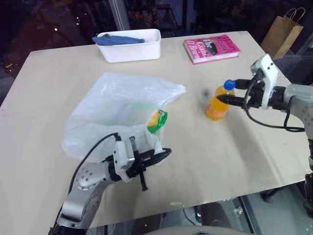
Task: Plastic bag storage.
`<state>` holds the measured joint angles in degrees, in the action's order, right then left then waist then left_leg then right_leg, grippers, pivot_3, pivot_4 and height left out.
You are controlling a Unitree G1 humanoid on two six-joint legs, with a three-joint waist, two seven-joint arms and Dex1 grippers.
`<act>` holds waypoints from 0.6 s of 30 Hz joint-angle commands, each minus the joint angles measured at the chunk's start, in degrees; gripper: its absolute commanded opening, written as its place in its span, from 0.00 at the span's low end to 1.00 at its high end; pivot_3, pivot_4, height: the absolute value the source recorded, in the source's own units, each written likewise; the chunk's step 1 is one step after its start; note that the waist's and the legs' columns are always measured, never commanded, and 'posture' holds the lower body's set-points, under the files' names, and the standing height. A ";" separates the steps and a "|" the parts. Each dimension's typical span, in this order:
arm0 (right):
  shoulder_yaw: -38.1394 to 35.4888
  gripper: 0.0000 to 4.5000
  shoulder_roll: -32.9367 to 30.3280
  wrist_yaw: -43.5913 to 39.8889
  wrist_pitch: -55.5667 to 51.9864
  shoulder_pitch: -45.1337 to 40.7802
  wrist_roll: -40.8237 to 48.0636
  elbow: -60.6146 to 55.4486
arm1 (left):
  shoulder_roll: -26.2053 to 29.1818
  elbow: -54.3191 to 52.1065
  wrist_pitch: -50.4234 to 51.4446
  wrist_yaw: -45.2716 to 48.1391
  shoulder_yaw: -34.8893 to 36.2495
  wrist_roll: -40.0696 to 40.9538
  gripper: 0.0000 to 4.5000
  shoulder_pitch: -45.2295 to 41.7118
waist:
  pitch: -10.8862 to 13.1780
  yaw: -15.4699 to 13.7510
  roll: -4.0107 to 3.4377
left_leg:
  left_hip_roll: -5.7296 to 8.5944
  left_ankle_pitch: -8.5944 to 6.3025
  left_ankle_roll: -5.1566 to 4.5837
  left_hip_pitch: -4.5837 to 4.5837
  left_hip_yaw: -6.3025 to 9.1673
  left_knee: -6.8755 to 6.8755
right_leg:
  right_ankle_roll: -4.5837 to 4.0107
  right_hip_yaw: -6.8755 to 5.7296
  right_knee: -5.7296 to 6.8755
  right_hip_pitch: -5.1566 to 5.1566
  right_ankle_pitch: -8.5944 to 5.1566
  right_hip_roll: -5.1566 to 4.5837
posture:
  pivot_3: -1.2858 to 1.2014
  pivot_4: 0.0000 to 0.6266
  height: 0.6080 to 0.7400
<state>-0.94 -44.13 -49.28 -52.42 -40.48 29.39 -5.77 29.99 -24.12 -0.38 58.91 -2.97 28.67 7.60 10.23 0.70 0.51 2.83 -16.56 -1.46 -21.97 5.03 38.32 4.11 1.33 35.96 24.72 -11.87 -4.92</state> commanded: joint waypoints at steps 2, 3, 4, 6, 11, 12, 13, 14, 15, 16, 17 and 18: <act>0.14 0.98 0.48 0.95 0.32 -2.46 -1.02 1.23 | -0.30 -0.80 -1.16 -0.06 -0.27 -0.10 0.00 0.40 | 0.00 -0.02 0.00 | 0.01 0.00 0.00 0.00 0.00 0.00 | 0.00 0.00 0.00 0.00 0.00 -0.01 | 0.52 0.24 1.00; 0.31 0.98 0.50 0.86 0.39 -2.68 -1.19 1.81 | -0.36 -0.83 -1.15 -0.12 -0.25 -0.13 0.00 0.41 | 0.00 -0.01 0.00 | 0.01 0.00 0.01 0.00 0.00 0.00 | 0.00 0.00 0.00 0.00 0.00 0.00 | 0.52 0.24 1.00; 0.41 0.98 0.52 0.74 0.83 -2.77 -1.48 2.26 | -0.41 -0.89 -1.14 -0.18 -0.21 -0.16 0.00 0.43 | 0.00 -0.02 0.00 | 0.01 0.01 0.01 0.00 0.00 0.00 | 0.00 0.00 0.00 0.00 0.00 0.00 | 0.52 0.24 1.00; 0.02 0.86 0.93 1.00 1.30 -3.05 -1.67 2.91 | -0.47 -0.93 -1.15 -0.29 -0.09 -0.21 0.00 0.53 | 0.00 -0.02 0.00 | 0.00 0.01 0.02 0.00 0.01 0.00 | 0.00 -0.01 0.00 0.00 0.00 0.00 | 0.52 0.24 1.00; 0.85 0.60 -0.59 -0.91 0.33 -2.16 -1.70 1.86 | -0.40 -1.06 -1.26 -0.43 -0.05 -0.40 0.00 0.89 | 0.00 -0.03 0.00 | 0.00 0.01 0.02 0.00 0.00 0.01 | 0.00 0.00 0.00 0.00 0.00 -0.01 | 0.52 0.24 1.00; 1.19 0.60 -0.94 -1.26 0.19 -1.98 -1.84 1.65 | -0.37 -1.03 -1.27 -0.43 -0.02 -0.40 0.00 0.87 | 0.00 -0.03 0.00 | 0.01 0.01 0.02 0.00 0.01 0.01 | 0.00 0.00 0.00 0.00 0.00 -0.01 | 0.52 0.24 1.00; 1.57 0.60 -1.33 -1.53 0.34 -1.82 -2.18 1.52 | -0.38 -0.97 -1.27 -0.45 -0.06 -0.44 0.00 0.77 | 0.00 -0.03 0.00 | 0.01 0.01 0.02 0.00 0.01 0.01 | 0.00 0.00 0.00 0.00 0.00 -0.01 | 0.52 0.24 1.00; 1.65 0.60 -1.35 -1.45 0.27 -1.84 -2.24 1.46 | -0.37 -0.91 -1.27 -0.42 -0.04 -0.42 0.00 0.68 | 0.00 -0.04 0.00 | 0.01 0.01 0.02 0.00 0.01 0.01 | 0.00 -0.01 0.00 0.00 0.00 0.00 | 0.52 0.24 1.00; 0.78 0.60 -0.34 -0.50 -0.71 -2.57 -1.43 1.68 | -0.35 -0.83 -1.27 -0.39 -0.01 -0.40 0.00 0.56 | 0.00 -0.04 0.00 | 0.01 0.01 0.02 0.00 0.01 0.01 | 0.00 -0.01 0.00 0.00 0.00 0.00 | 0.52 0.24 1.00; -0.29 0.60 0.86 0.58 -2.22 -3.48 -0.29 1.88 | -0.35 -0.76 -1.27 -0.36 -0.01 -0.40 0.00 0.46 | 0.00 -0.04 0.00 | 0.01 0.01 0.01 0.00 0.01 0.01 | 0.00 -0.01 0.00 0.00 0.00 0.00 | 0.52 0.24 1.00; -1.82 0.60 2.80 2.28 -4.64 -4.71 1.48 1.99 | -0.35 -0.69 -1.28 -0.34 0.00 -0.39 0.00 0.34 | 0.00 -0.02 0.00 | 0.01 0.01 0.02 0.00 0.01 0.01 | 0.00 0.00 0.00 0.00 0.00 -0.01 | 0.52 0.24 1.00; -3.37 0.60 5.00 4.33 -7.23 -5.87 3.05 2.09 | -0.35 -0.64 -1.27 -0.32 0.02 -0.36 0.00 0.22 | 0.00 0.16 0.01 | 0.01 0.01 0.02 0.00 0.00 0.01 | 0.00 0.00 0.00 0.00 0.00 -0.01 | 0.52 0.24 1.00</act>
<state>-0.89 -41.06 -47.15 -56.60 -43.30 28.85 -2.13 29.68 -24.08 -0.55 58.50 -2.91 28.24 8.06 10.22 0.86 0.52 2.82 -16.56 -1.44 -21.96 5.02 38.33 4.11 1.36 35.98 24.72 -11.87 -4.91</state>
